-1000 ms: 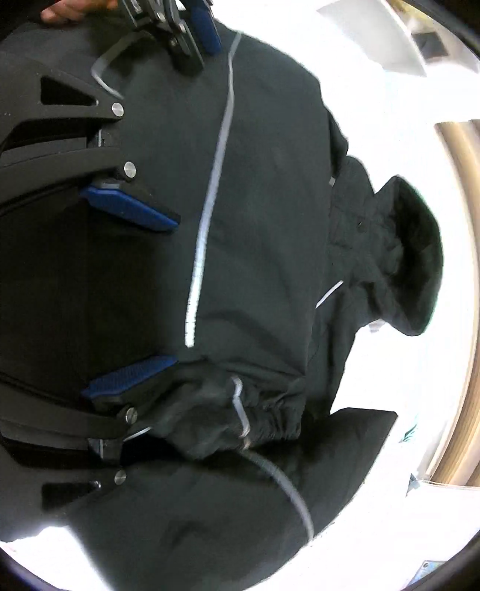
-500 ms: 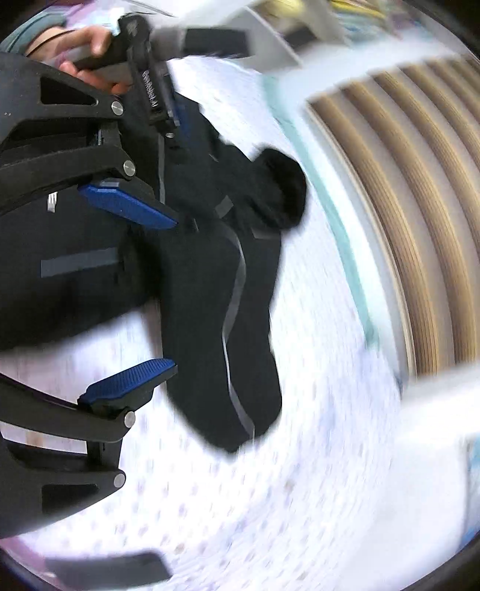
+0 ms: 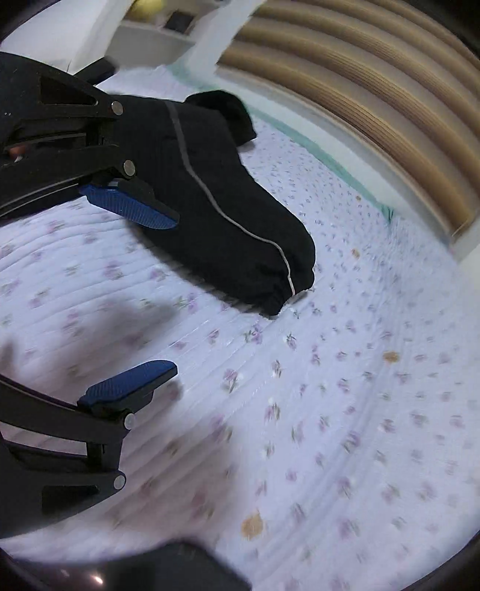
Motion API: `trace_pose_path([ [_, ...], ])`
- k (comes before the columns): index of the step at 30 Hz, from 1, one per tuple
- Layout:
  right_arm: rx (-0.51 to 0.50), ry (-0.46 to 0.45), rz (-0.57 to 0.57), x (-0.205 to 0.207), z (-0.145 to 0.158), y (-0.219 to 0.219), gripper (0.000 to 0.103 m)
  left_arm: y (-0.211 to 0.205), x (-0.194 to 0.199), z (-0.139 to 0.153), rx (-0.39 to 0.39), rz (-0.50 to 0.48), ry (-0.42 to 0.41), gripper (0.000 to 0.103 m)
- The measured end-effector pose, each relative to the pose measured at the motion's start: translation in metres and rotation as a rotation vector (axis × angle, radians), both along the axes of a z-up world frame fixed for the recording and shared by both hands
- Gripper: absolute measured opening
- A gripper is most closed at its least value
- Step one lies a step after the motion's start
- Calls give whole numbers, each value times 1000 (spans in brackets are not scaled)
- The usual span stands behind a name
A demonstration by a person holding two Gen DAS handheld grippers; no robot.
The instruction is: Fold large clothes
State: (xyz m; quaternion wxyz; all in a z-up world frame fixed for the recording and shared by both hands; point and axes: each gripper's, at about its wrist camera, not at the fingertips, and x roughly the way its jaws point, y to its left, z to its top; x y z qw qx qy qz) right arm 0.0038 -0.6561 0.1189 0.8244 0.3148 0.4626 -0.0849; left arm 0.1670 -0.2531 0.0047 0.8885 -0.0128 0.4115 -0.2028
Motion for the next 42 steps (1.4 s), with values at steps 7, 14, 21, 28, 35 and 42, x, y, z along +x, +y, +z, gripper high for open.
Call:
trace_pose_path([
  [7,49,1,-6,63,-37,-2,79,-2,-6,0,3,-4,-23,73],
  [14,84,-140,65,80,-51,20,30,-2,-4,-2,12,-6,-27,74],
  [21,-135,-158,-52,47,3,-8,18,-2,-4,13,5,-23,3,72],
  [28,-490,-125,-207,15,78,-55,18,-39,-21,63,-40,-136,-84,72],
  [35,-533,-18,-334,1,57,-88,18,-102,-9,-2,285,-200,11,74],
  [42,-533,-62,-202,4,49,-60,18,-67,-22,23,175,-240,17,74],
])
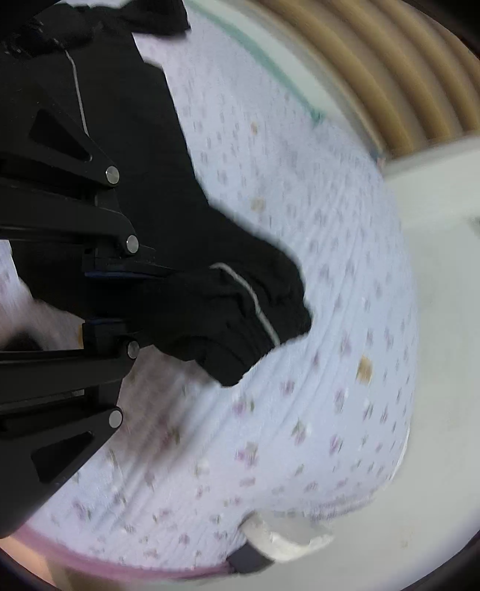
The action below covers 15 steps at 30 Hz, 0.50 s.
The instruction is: Fold large clothes
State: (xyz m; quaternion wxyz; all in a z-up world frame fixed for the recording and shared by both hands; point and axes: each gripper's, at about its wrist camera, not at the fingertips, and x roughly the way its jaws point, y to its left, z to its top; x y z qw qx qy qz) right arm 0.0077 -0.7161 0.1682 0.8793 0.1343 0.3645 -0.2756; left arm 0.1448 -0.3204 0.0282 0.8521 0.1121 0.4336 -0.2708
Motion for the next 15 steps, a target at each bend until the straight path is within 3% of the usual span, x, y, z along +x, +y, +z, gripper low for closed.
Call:
trace_pose_path([
  [5,-72,-37,222,15,35,81,18,49,-20,35,-100,10,-8,74],
  [15,-127,-4,650,50,69,301,18,178,-47,82,-153,159,-55,74],
])
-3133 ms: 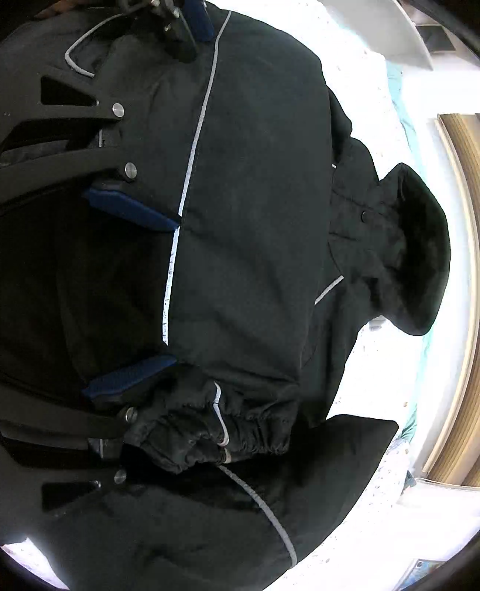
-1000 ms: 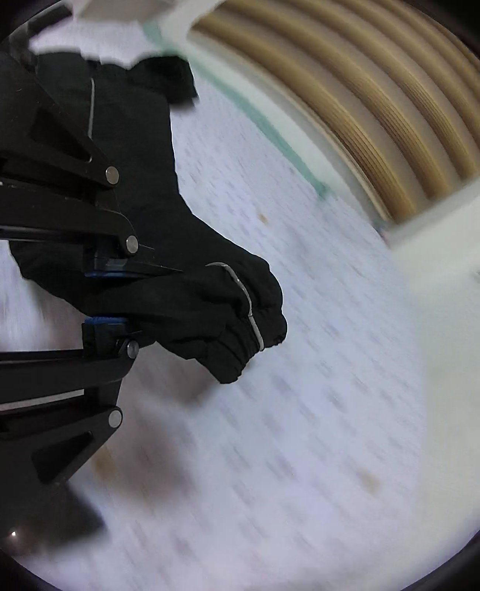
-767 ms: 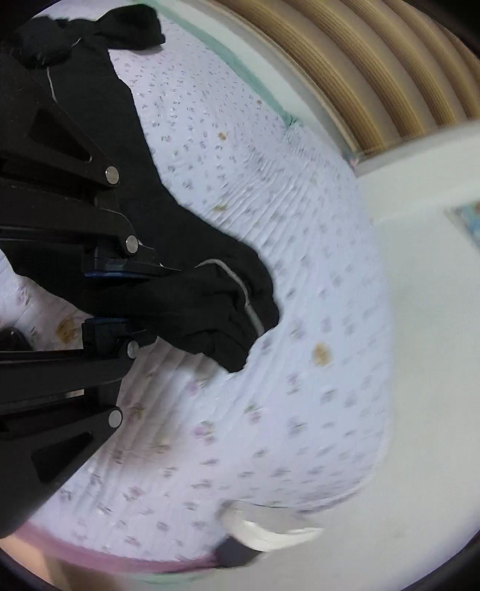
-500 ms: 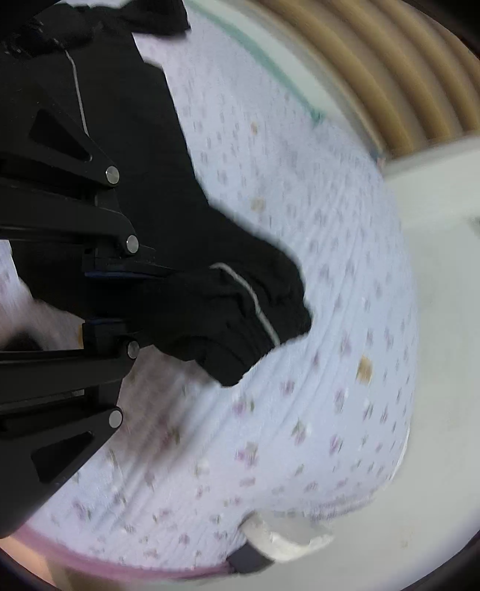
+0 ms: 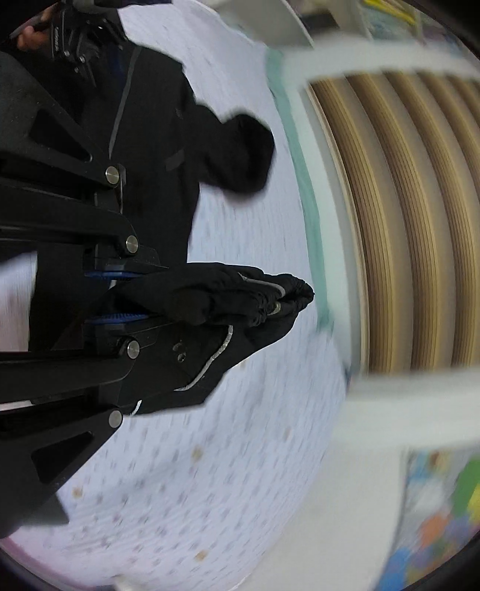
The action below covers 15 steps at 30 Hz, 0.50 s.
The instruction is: Fold large clothes
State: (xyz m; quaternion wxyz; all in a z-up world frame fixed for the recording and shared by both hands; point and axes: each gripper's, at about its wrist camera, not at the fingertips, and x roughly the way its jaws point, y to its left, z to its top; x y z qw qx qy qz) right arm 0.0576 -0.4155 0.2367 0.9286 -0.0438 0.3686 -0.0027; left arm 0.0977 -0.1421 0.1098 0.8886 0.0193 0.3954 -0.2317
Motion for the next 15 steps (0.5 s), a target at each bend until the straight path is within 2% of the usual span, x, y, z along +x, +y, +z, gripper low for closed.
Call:
trace_pose_path([
  [3,-26,21,83,7,-3,59,18,47,-11,10,-17,63,-23,74],
  [7,-58,63,167,21,-26,139,18,112,-26,14,-64,157,-27,74],
  [9,-43,94,196,27,-40,173,18,146,-34,12,-62,244,-66,74],
  [15,-17,179,314,33,-90,269,18,214,-36,-6,-158,359,-17,74],
])
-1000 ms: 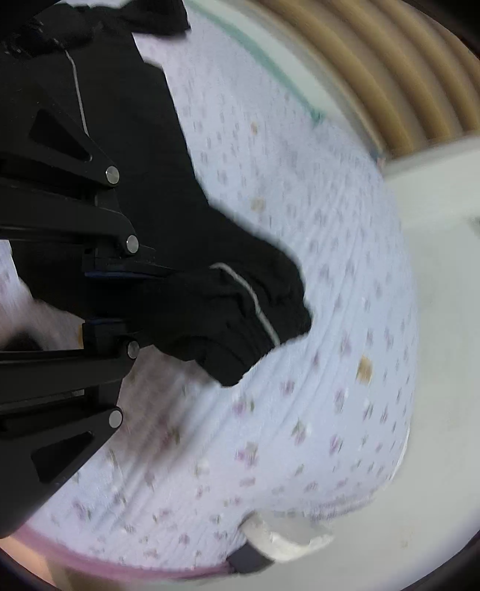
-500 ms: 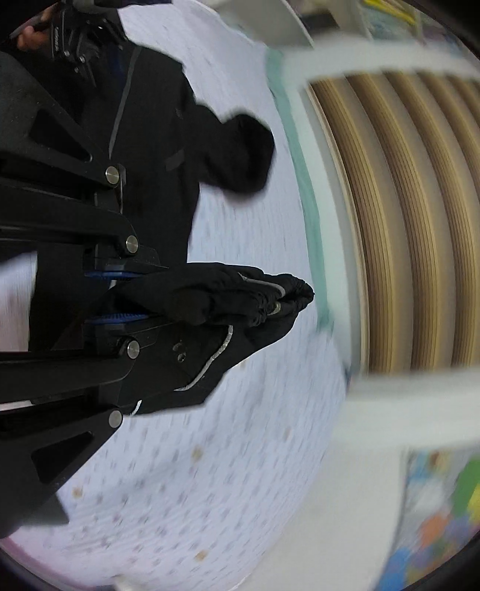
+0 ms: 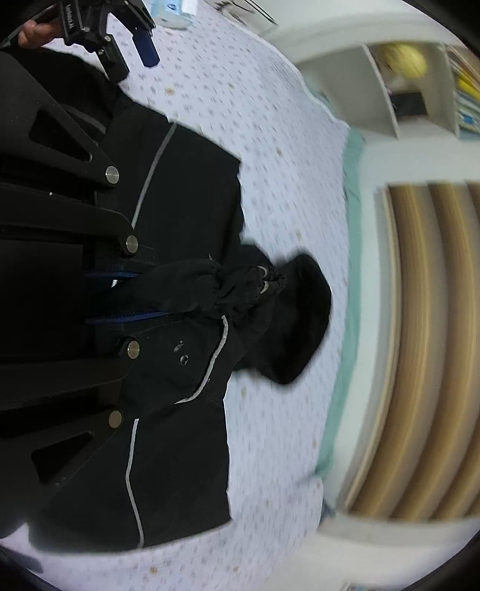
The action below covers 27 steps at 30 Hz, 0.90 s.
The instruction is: Fold large clothes
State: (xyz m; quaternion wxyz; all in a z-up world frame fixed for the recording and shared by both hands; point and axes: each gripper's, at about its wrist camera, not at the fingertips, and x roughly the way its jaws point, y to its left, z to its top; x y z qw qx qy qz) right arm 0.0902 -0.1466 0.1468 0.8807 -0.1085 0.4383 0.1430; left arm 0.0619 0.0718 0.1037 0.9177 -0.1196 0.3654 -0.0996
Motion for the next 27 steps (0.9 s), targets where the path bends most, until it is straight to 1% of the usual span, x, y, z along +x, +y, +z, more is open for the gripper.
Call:
trace_pose_path([
  [1,0,14,20,-1,-9,13,18,9,-2,-3,-6,23,-3,74],
  [2,-1,28,39,-1,-17,24,19,15,-3,-7,-15,45,-6,72],
  [3,-6,50,69,-1,-32,42,19,21,-4,-12,-29,57,-6,69],
  [6,-14,121,105,0,-72,73,19,31,-4,-21,-45,58,8,67],
  [10,-34,221,94,3,-126,92,24,31,-1,-30,-17,50,26,67],
  [11,-29,247,87,5,-137,92,28,30,1,-32,-16,42,34,67],
  [12,-17,253,88,5,-140,92,33,29,2,-33,-18,38,42,67],
  [13,21,263,100,5,-138,89,36,28,5,-33,-26,25,50,67],
  [14,76,286,117,5,-133,85,49,26,8,-33,-39,4,62,67],
  [15,124,307,126,4,-128,80,60,24,9,-32,-50,-10,71,67],
  [16,151,311,126,3,-122,74,61,20,14,-31,-69,-31,83,67],
  [17,169,293,127,-2,-111,66,62,19,18,-31,-85,-50,89,67],
  [18,173,275,130,-6,-104,59,62,15,24,-29,-104,-72,96,67],
  [20,177,209,116,-18,-81,34,62,6,37,-26,-155,-113,111,67],
  [22,191,183,82,-24,-67,9,62,0,52,-26,-200,-143,140,68],
  [24,207,156,25,-30,-53,-26,62,-12,74,-32,-212,-138,185,67],
  [27,198,116,-66,-31,-39,-75,63,-24,94,-41,-211,-133,223,67],
])
